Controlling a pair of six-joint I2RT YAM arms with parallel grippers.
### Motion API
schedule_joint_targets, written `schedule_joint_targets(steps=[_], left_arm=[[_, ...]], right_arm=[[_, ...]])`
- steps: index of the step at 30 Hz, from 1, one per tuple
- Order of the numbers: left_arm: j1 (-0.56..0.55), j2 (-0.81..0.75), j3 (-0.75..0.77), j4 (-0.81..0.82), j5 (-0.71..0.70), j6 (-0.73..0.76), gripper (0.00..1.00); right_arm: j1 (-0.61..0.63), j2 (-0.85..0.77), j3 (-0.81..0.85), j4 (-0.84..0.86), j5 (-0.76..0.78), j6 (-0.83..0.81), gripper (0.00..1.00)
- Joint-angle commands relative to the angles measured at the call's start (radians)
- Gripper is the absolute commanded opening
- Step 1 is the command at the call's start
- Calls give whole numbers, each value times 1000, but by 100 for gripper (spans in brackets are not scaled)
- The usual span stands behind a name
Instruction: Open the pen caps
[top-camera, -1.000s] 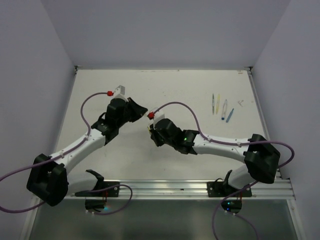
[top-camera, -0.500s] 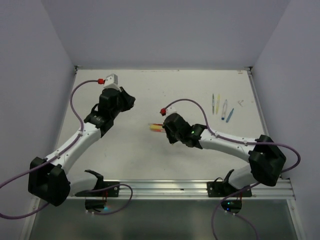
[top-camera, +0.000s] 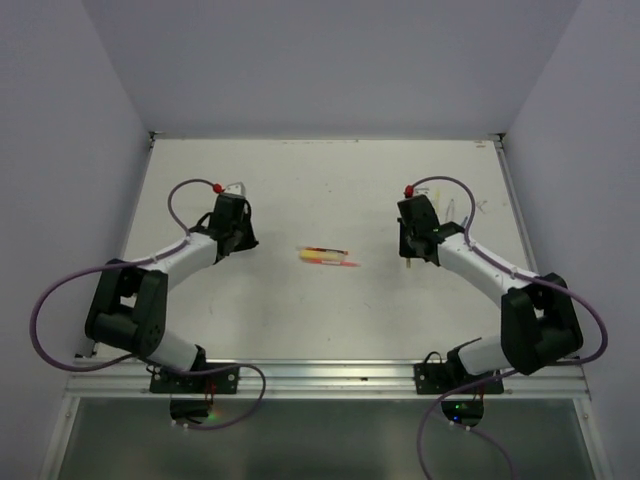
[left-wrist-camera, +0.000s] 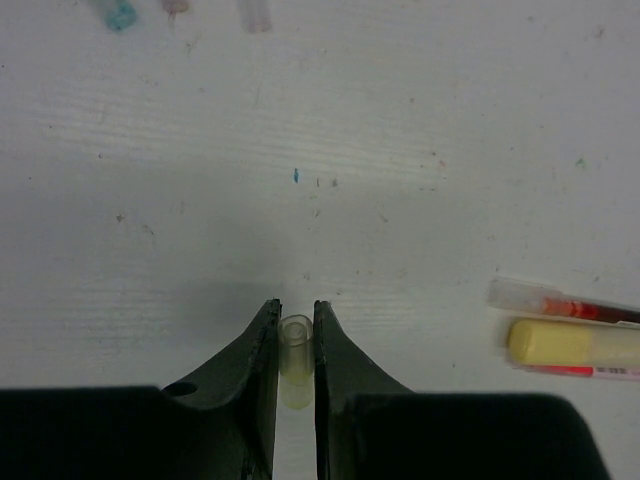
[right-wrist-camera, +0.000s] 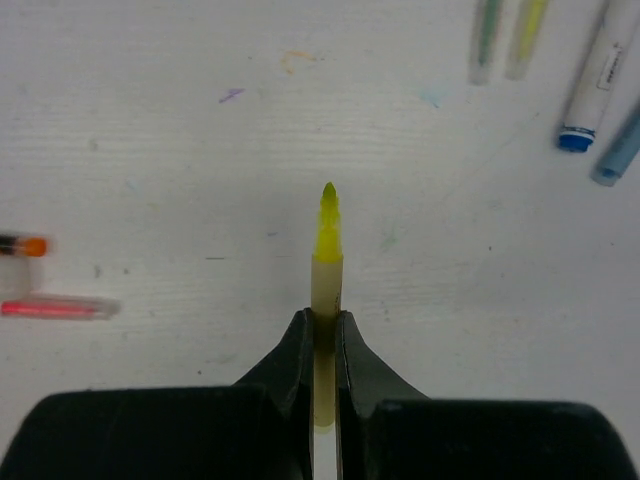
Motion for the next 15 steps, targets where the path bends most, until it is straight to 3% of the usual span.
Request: schedule_joint_targets(steps=[1, 15], left_arm=[[15, 39, 51, 2, -38, 66, 0], [101, 184, 91, 43, 22, 106, 0]], right_arm=[[-69, 51, 15, -27, 30, -16, 0], [-215, 234, 34, 36, 15, -47, 0]])
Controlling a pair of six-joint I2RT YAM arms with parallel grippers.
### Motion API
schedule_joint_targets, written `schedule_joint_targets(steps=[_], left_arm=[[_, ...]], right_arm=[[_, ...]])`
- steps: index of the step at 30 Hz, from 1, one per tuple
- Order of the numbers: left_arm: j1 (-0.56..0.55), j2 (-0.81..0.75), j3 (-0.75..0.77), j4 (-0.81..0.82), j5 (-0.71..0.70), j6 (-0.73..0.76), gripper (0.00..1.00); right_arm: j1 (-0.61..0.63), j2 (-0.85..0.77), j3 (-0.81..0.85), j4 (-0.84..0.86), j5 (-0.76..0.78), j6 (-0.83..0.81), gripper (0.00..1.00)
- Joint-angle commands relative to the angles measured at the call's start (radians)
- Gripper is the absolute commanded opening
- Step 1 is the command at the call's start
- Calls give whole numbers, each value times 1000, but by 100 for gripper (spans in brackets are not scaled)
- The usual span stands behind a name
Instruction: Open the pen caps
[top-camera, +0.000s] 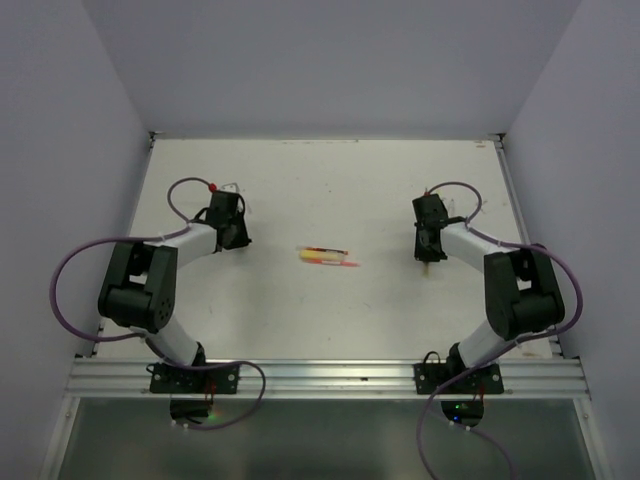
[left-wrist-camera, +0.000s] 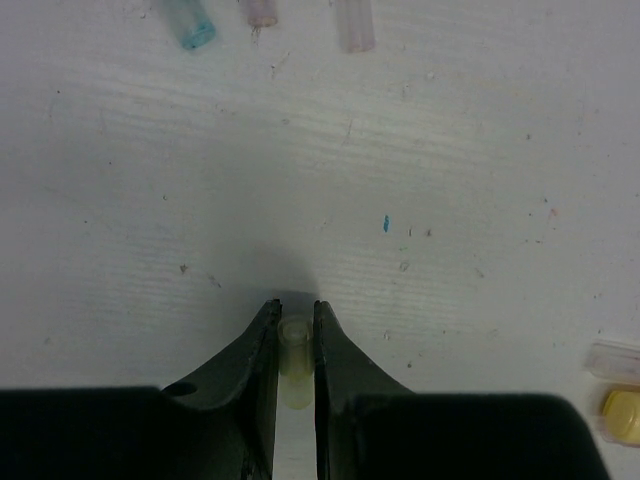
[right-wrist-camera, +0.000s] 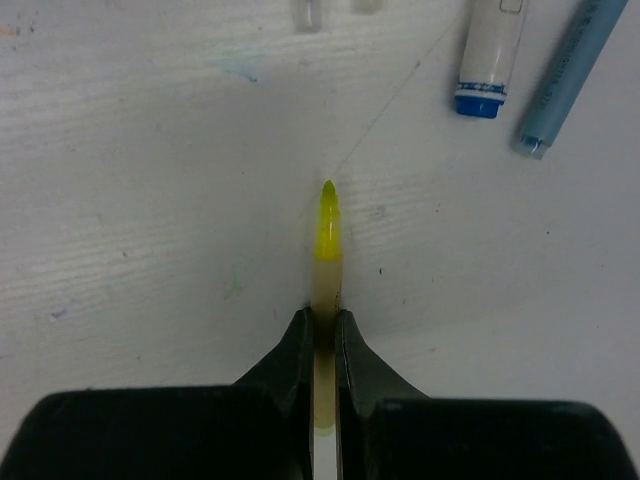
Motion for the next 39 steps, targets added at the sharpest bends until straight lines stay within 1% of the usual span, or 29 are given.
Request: schedule_joint_targets(steps=[1, 12, 18, 20, 21, 23, 24, 25, 29, 30, 34, 36, 37, 39], left_arm=[[23, 26, 51, 35, 22, 42, 0], [34, 66, 66, 41, 38, 41, 0], [36, 72, 54, 45, 57, 25, 0], [36, 72, 45, 44, 54, 24, 3], [36, 72, 43, 44, 54, 24, 8], [36, 71, 35, 42, 43, 21, 12], [36, 71, 34, 42, 39, 21, 17], [36, 72, 32, 41, 35, 21, 19], [37, 72, 29, 39, 23, 16, 27], [37, 66, 17, 42, 20, 10, 31], [39, 49, 12, 49, 26, 7, 35], [40, 46, 14, 45, 23, 7, 36], [40, 37, 9, 44, 25, 4, 36], [40, 29, 5, 49, 25, 4, 37]], right_arm=[[-10, 29, 35, 31, 5, -15, 0], [-5, -28, -4, 31, -66, -9, 0], [3, -24, -1, 17, -69, -4, 0], [3, -10, 12, 11, -69, -4, 0], [4, -1, 15, 8, -69, -3, 1], [7, 4, 19, 10, -69, -3, 5], [7, 9, 19, 11, -71, -1, 6], [9, 10, 21, 11, -71, -1, 7], [10, 21, 27, 11, -83, -7, 7], [10, 22, 27, 10, -80, -9, 8], [10, 24, 29, 11, -81, -12, 9], [10, 22, 27, 11, -81, -13, 10], [13, 21, 26, 13, -81, -13, 14], [12, 21, 27, 13, -80, -15, 17]])
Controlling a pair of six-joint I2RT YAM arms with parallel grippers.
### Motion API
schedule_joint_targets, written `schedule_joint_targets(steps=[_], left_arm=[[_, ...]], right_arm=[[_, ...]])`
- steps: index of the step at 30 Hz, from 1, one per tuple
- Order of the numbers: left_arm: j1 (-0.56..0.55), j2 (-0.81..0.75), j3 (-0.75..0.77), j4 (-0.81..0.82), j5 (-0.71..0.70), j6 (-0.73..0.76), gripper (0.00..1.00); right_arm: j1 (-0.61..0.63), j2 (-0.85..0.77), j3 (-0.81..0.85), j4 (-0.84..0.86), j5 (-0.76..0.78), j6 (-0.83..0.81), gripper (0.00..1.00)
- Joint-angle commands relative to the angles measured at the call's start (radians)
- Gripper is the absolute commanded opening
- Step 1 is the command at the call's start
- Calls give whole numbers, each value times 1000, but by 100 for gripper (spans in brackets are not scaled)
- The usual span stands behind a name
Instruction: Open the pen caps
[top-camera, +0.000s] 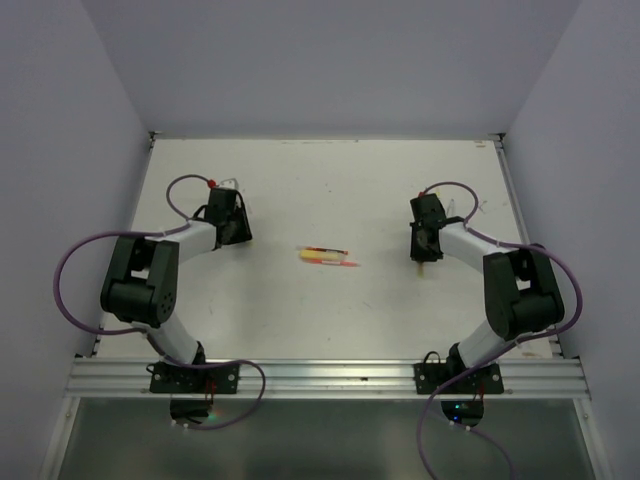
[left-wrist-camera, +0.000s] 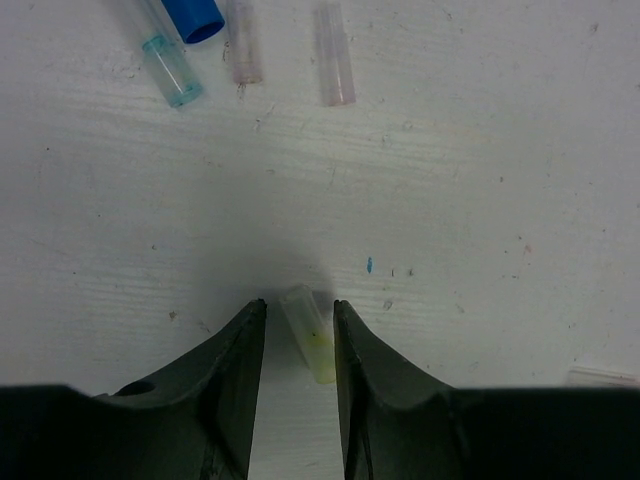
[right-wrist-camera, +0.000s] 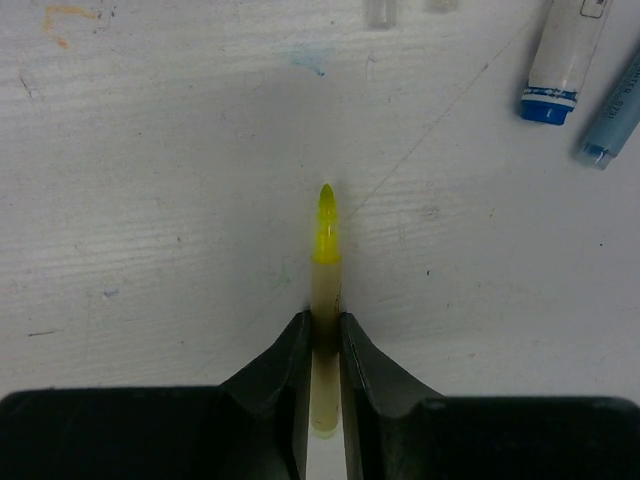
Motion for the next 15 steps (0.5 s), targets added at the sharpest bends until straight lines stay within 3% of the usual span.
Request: schedule_joint_targets(steps=[1, 3, 9, 15], left_arm=[[12, -25, -28, -17, -16, -4, 37], [12, -34, -32, -16, -13, -2, 37], [12, -106, -37, -22, 12, -9, 39], [12, -233, -25, -50, 38, -12, 44]], right_arm=[[6, 7, 21, 0, -13, -9, 18], [6, 8, 24, 0, -14, -12, 19], [14, -27, 23, 10, 3, -10, 34], [60, -93, 50, -23, 90, -18, 39]])
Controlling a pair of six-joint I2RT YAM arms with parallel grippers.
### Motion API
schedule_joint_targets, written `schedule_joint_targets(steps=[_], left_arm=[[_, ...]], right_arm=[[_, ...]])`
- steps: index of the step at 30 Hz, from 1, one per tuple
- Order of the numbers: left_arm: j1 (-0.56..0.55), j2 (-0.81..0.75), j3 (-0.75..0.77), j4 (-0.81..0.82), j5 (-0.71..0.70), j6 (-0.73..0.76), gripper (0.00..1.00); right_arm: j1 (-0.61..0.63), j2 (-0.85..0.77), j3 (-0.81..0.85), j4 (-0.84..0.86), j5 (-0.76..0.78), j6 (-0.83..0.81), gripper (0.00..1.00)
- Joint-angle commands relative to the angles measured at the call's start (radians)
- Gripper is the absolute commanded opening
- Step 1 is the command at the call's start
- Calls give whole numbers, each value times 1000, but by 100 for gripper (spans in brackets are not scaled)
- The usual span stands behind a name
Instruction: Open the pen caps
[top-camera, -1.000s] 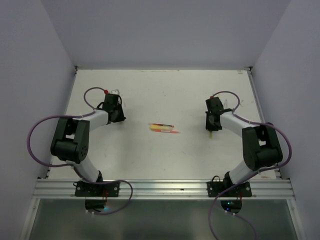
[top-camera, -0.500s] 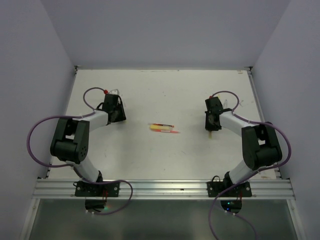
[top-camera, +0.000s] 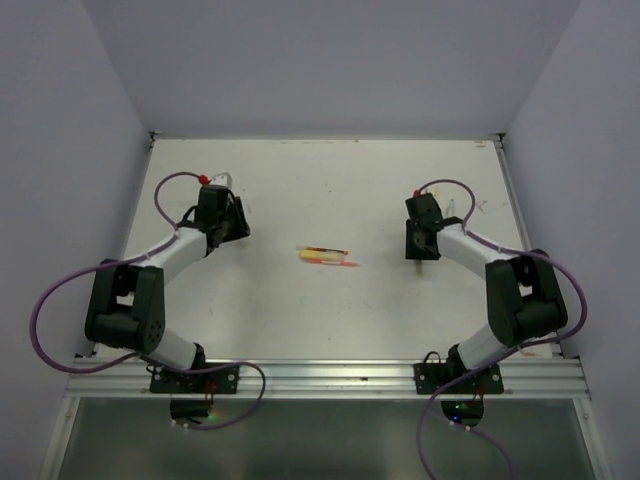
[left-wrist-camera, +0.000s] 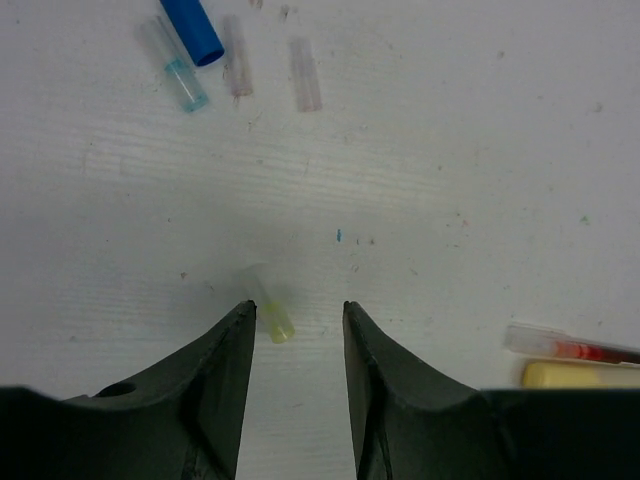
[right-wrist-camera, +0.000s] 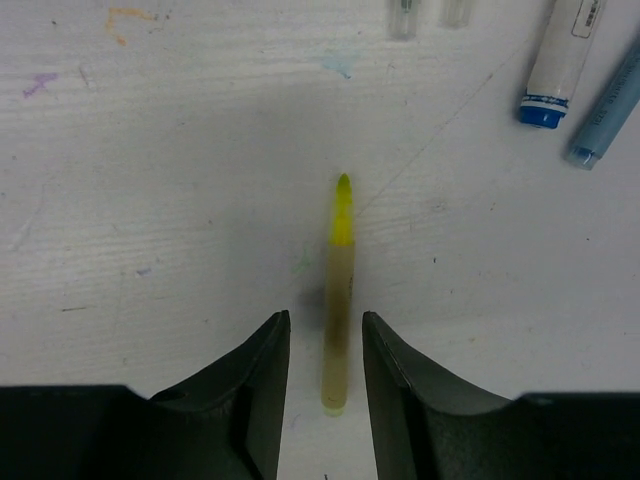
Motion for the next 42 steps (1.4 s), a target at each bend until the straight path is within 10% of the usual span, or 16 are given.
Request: schedule_joint_targets(steps=[1, 9, 23, 42], left_arm=[[7, -93, 20, -25, 23, -8, 44], [7, -211, 26, -67, 52, -8, 48], [7, -294, -88, 36, 176, -59, 49], [7, -343, -141, 54, 224, -63, 50]], right_arm=[[56, -82, 62, -29, 86, -14, 39], [239, -77, 200, -102, 145, -118, 52], [295, 116, 300, 39, -234, -278, 47], [383, 338, 475, 6, -336, -390, 47]])
